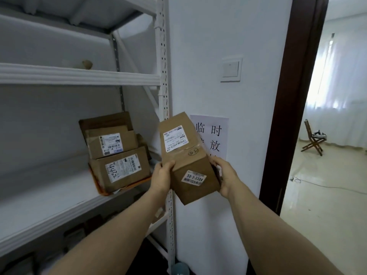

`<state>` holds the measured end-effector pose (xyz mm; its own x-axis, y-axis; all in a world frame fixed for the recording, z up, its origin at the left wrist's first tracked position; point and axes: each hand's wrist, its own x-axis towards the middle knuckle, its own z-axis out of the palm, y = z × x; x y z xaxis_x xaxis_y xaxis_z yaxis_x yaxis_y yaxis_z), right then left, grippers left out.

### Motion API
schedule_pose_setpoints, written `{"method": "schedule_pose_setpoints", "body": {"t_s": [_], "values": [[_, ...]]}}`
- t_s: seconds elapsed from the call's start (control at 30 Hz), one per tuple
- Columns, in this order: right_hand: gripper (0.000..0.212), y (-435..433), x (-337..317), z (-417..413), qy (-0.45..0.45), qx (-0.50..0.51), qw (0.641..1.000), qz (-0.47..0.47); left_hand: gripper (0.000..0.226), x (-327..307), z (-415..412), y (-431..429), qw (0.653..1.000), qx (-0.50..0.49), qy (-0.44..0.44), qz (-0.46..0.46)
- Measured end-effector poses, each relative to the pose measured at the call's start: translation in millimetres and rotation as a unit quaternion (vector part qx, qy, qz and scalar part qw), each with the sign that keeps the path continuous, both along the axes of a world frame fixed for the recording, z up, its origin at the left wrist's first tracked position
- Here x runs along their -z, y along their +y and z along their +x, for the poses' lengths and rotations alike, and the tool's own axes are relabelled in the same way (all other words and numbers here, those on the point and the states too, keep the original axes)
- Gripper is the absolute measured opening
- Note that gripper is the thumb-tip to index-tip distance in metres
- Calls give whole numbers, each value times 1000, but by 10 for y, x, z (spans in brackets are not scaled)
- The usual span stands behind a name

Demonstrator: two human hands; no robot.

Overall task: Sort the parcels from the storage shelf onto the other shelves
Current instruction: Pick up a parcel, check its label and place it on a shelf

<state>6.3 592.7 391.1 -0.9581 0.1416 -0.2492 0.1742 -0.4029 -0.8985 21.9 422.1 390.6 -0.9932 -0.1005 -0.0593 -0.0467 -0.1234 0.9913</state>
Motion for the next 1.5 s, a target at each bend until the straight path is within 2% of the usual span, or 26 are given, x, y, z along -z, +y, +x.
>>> {"method": "schedule_pose_setpoints", "body": {"t_s": [0.1,0.2,0.3,0.4,0.47,0.53,0.67,0.8,0.87,0.93,1.0,1.17,1.2,1.27,1.33,1.5], "values": [[53,35,70,-17,-24,-19,1000,6,36,-91,-36,-31,999,-1,-27,46],[68,72,81,-24,-38,-23,999,22,37,-162,-101,-7,1000,16,-21,13],[62,90,21,-35,-27,-37,999,26,28,-297,-107,35,999,35,-10,-24],[65,117,-28,-65,-21,-42,999,19,53,-394,-147,28,997,62,-44,-13],[65,156,-39,-96,-24,-33,999,17,55,-438,-152,39,996,67,-57,-20],[63,183,-29,-130,-23,-27,999,26,43,-449,-142,55,996,58,-60,-20],[45,229,1,-94,5,-23,998,55,20,-374,-178,2,995,69,-78,-6],[38,305,93,-33,21,-64,996,60,19,-295,-224,-138,985,90,-100,-110],[38,313,109,-5,33,-98,991,81,18,-276,-200,-157,976,114,-130,-129],[45,307,122,1,48,-131,986,95,31,-265,-192,-150,972,149,-154,-96],[52,311,141,-7,57,-154,981,100,61,-249,-203,-118,966,181,-167,-78],[67,311,238,-32,48,-160,976,141,83,-71,-166,-94,942,234,-186,-150],[71,303,251,-46,44,-154,975,152,82,-21,-187,-108,942,231,-180,-162],[77,284,265,-61,32,-138,976,164,65,35,-196,-121,945,227,-166,-165],[74,277,271,-71,34,-121,978,166,51,79,-203,-125,946,227,-166,-160],[60,256,216,-42,55,-166,969,176,78,89,-216,-132,949,230,-149,-156]]}}
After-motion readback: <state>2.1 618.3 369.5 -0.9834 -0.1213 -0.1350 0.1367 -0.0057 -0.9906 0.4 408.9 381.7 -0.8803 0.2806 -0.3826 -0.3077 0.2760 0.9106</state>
